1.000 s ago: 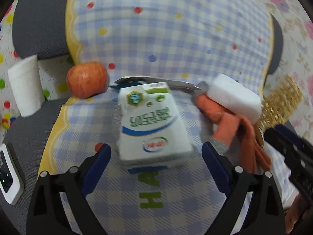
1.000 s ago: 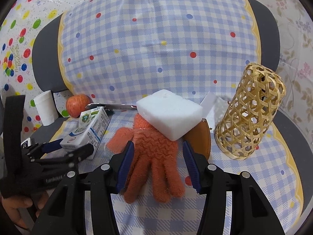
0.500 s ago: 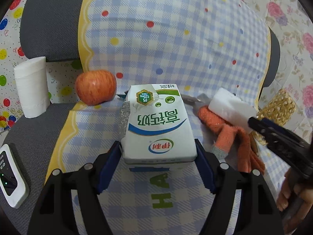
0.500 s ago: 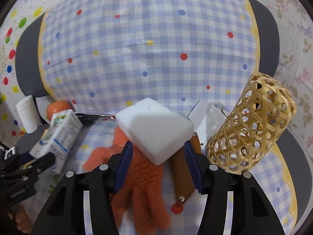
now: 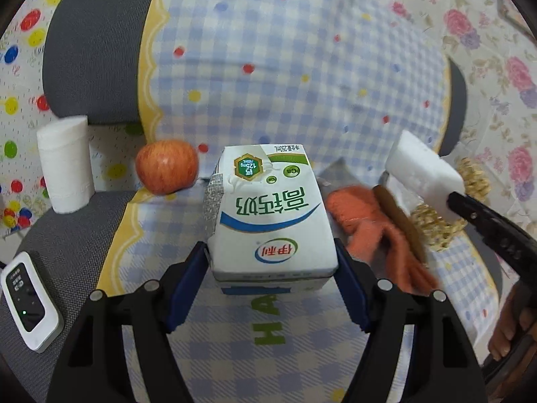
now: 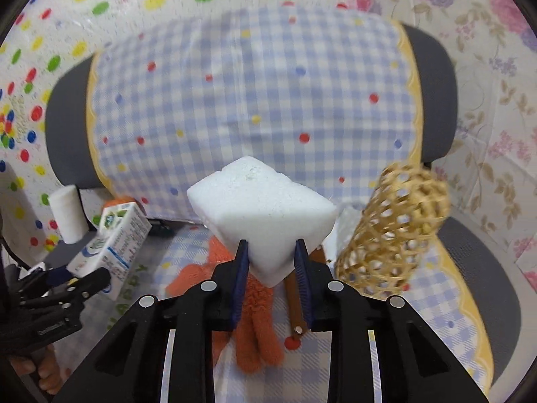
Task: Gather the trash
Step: 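Grasp the white milk carton with the left gripper while the right gripper grasps the white foam block, then carry carton and foam block over the pink bin and open both grippers, then return both open tools to the seat above the orange glove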
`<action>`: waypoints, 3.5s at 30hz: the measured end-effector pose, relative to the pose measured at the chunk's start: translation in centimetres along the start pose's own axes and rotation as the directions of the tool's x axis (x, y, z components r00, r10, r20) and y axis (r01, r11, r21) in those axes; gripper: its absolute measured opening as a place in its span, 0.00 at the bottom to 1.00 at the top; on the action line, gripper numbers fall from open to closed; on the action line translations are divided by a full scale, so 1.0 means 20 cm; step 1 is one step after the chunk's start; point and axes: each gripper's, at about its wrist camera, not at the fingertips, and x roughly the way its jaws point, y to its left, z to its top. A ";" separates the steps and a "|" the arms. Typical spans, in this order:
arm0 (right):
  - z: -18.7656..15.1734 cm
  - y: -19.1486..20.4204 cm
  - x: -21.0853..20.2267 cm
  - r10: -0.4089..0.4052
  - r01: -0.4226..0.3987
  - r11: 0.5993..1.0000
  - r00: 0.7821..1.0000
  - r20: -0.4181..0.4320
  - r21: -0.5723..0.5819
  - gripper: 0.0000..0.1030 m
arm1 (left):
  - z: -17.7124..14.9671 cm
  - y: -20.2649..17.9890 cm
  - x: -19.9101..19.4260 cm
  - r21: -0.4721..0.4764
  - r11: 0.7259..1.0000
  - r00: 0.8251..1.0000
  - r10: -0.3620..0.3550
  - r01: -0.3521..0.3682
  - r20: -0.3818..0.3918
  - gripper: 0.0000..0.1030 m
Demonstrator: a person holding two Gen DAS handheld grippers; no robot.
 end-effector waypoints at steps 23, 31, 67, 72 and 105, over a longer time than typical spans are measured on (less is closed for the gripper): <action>-0.51 -0.49 -0.85 -0.275 0.266 0.950 0.961 0.033 0.163 0.30 | -0.30 -0.81 -0.28 0.264 0.907 0.941 -0.337 0.329 -0.017 0.69; -0.76 -0.70 -1.13 -0.432 0.426 0.871 0.901 -0.028 0.244 0.30 | -0.50 -1.17 -0.35 0.373 0.786 0.865 -0.488 0.493 -0.114 0.69; -1.07 -0.93 -1.38 -0.514 0.540 0.771 0.841 -0.170 0.337 0.49 | -0.72 -1.55 -0.36 0.516 0.658 0.831 -0.500 0.548 -0.245 0.77; -0.96 -0.90 -1.34 -0.490 0.505 0.797 0.861 -0.136 0.331 0.49 | -0.62 -1.45 -0.36 0.520 0.701 0.867 -0.461 0.487 -0.191 0.78; -0.29 -0.29 -0.70 -0.173 0.169 0.980 0.984 0.029 0.105 0.49 | -0.05 -0.42 -0.31 0.224 0.971 0.993 -0.098 0.081 0.064 0.82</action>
